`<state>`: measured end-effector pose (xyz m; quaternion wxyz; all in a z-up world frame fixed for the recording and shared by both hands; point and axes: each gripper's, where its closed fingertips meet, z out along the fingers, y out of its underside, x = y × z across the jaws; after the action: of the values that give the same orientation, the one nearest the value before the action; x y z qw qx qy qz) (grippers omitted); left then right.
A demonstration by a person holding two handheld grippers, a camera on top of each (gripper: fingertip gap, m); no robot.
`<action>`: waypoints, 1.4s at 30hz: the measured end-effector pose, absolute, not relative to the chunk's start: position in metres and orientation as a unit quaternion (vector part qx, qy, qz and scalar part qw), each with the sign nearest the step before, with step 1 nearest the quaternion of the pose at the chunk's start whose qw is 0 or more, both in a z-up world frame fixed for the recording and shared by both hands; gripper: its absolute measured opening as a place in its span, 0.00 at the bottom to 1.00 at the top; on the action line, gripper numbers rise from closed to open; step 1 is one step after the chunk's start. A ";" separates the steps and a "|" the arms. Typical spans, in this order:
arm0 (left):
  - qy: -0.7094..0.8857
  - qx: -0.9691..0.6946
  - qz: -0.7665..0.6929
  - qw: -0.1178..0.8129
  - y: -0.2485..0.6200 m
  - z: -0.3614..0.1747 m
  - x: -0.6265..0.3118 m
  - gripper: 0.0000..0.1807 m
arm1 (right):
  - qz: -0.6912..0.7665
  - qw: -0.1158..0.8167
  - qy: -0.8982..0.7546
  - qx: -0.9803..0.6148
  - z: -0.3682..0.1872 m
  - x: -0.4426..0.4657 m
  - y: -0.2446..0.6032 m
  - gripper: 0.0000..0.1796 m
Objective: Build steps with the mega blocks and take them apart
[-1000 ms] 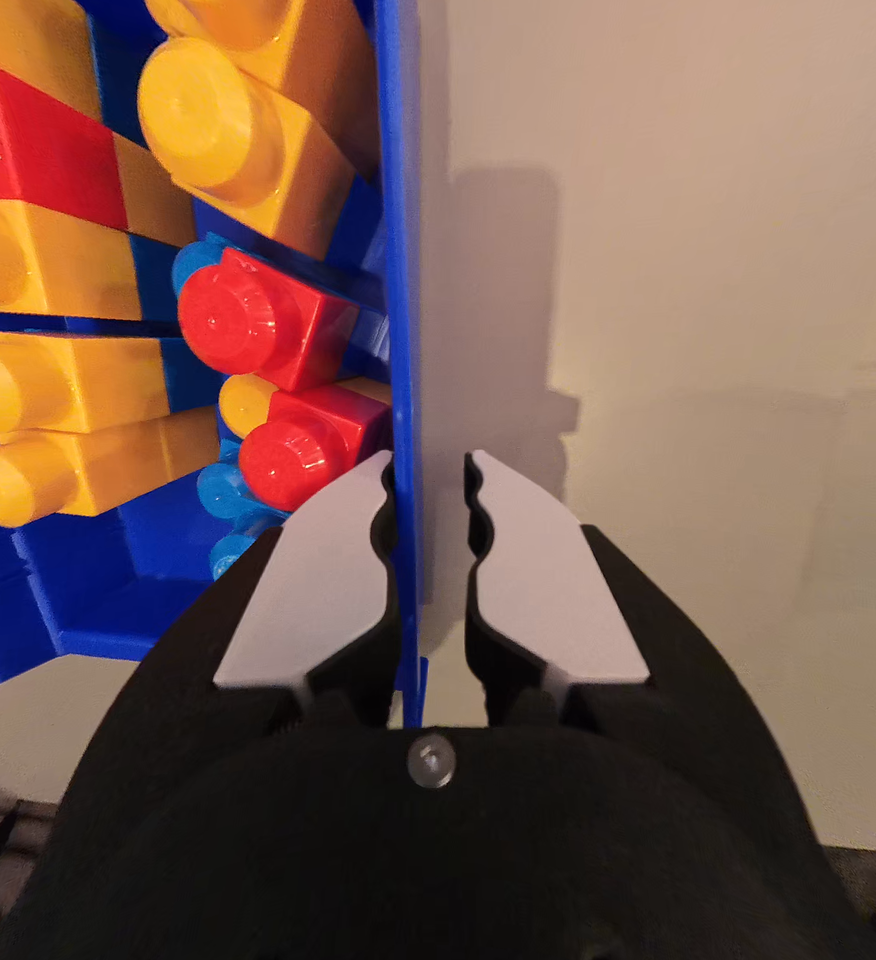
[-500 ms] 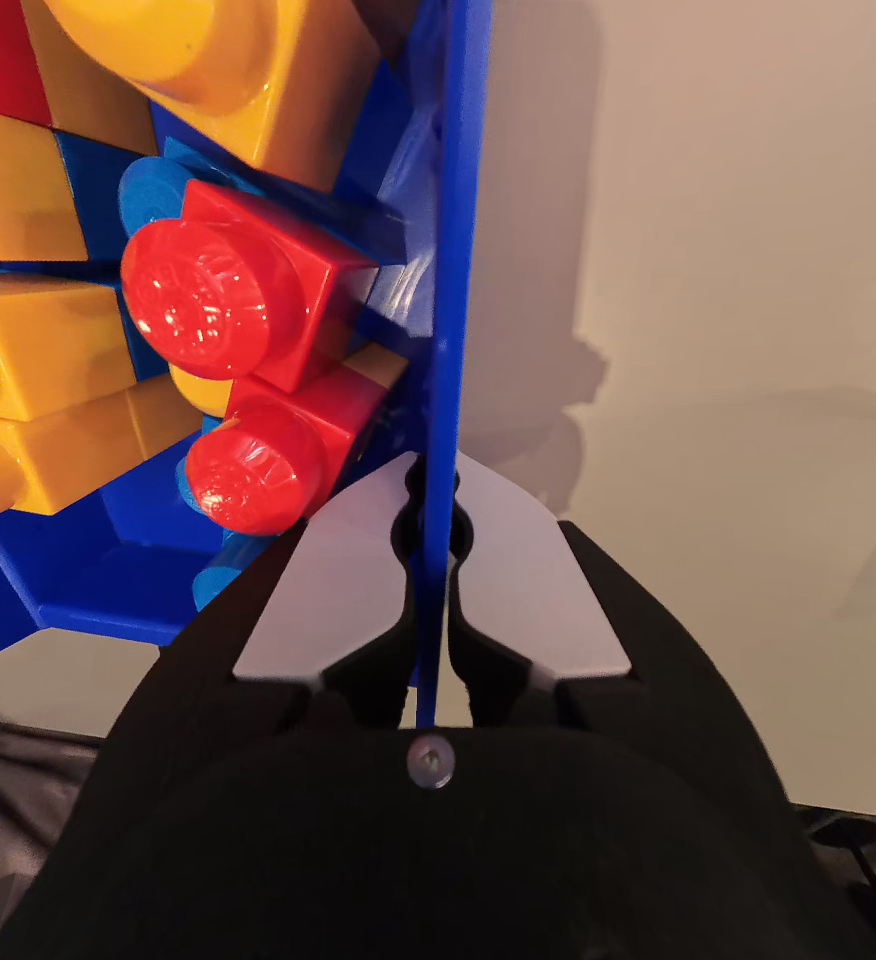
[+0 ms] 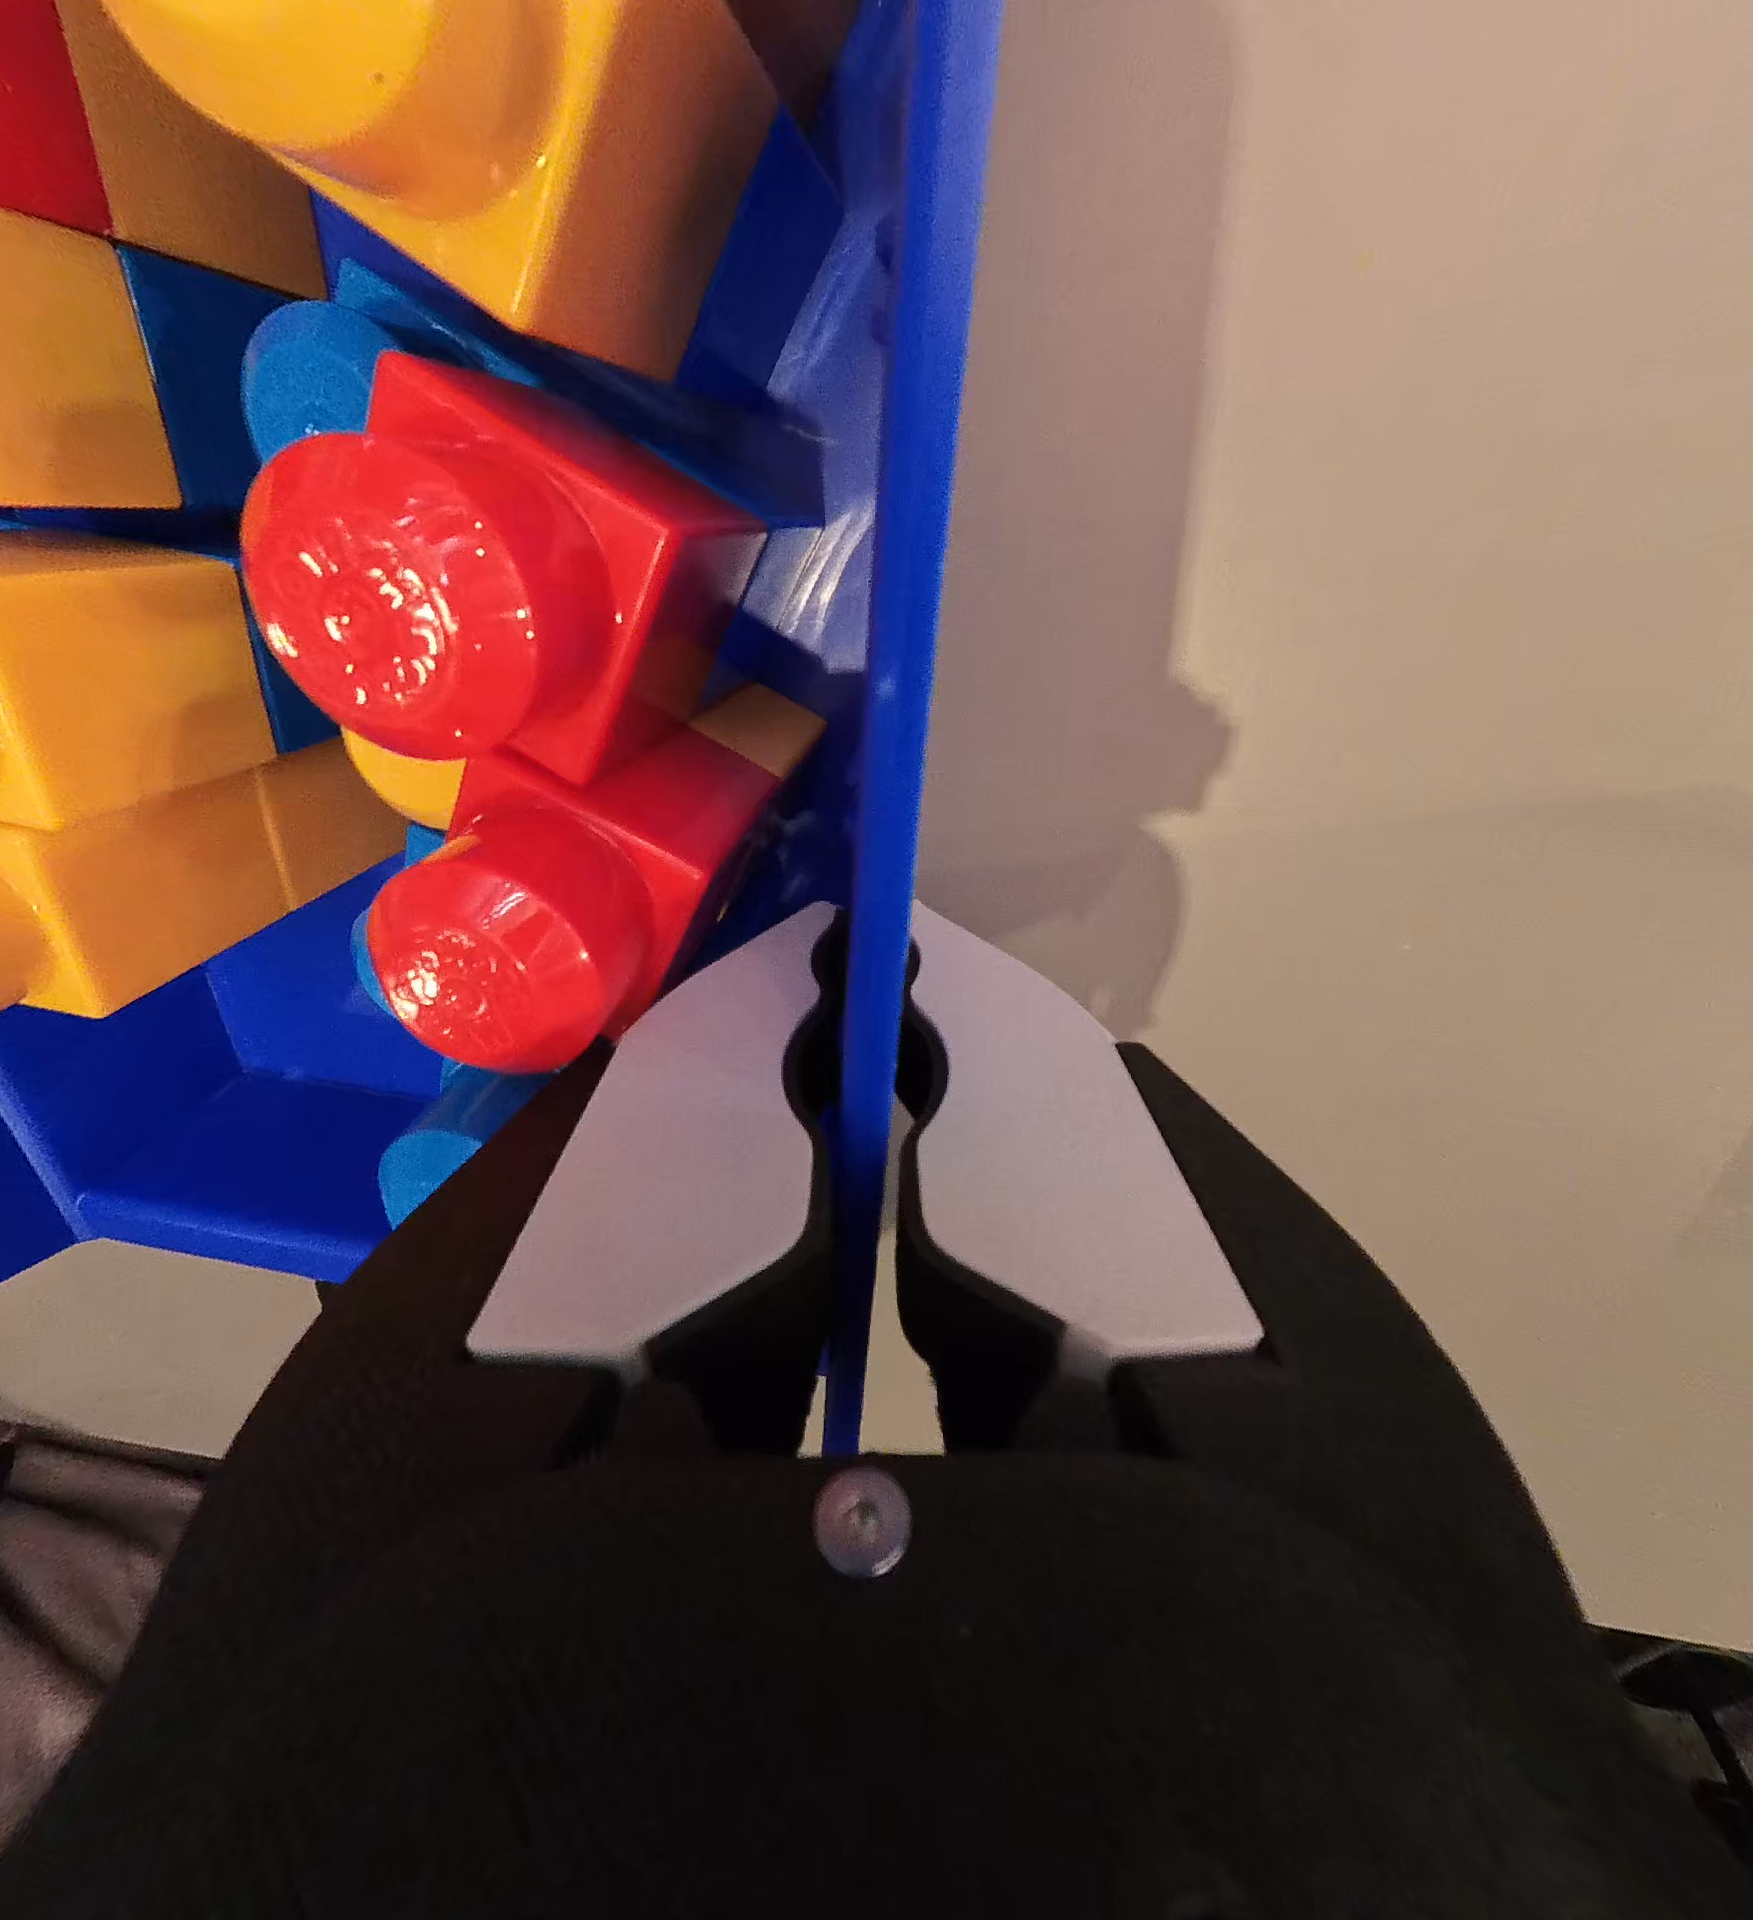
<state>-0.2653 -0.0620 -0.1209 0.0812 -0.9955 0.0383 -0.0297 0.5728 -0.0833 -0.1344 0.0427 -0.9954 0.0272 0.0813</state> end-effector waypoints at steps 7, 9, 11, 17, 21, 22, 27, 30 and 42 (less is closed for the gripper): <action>0.074 -0.994 -0.033 0.071 -0.060 -0.121 -0.245 0.05 | 0.078 0.035 0.026 -0.996 -0.135 0.572 -0.084 0.04; 0.088 -0.994 -0.016 0.064 -0.058 -0.121 -0.240 0.06 | 0.074 0.028 0.025 -0.997 -0.135 0.570 -0.085 0.04; 0.104 -0.993 -0.006 0.057 -0.058 -0.122 -0.232 0.08 | 0.068 0.019 0.019 -0.997 -0.135 0.567 -0.086 0.04; 0.171 -0.984 0.015 0.036 -0.058 -0.122 -0.192 0.12 | 0.069 -0.011 -0.016 -0.997 -0.135 0.544 -0.086 0.05; 0.208 -0.976 0.062 0.016 -0.058 -0.122 -0.167 0.18 | 0.077 -0.025 -0.041 -0.996 -0.134 0.515 -0.079 0.06; 0.212 -0.975 0.064 0.016 -0.058 -0.122 -0.159 0.19 | 0.076 -0.026 -0.043 -0.996 -0.134 0.508 -0.076 0.06; 0.232 -0.969 0.083 0.027 -0.054 -0.123 -0.118 0.21 | 0.075 -0.029 -0.069 -0.994 -0.134 0.461 -0.061 0.06; 0.255 -0.961 0.101 0.038 -0.052 -0.124 -0.097 0.24 | 0.071 -0.032 -0.097 -0.992 -0.133 0.431 -0.058 0.06; 0.298 -0.947 0.115 0.027 -0.068 -0.126 -0.059 0.33 | 0.051 -0.044 -0.180 -0.981 -0.133 0.365 -0.067 0.09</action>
<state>-0.0592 -0.0679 -0.1255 0.0273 -0.9471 0.2985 0.1145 0.3654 -0.0671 -0.1334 -0.0445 -0.9814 -0.1799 0.0509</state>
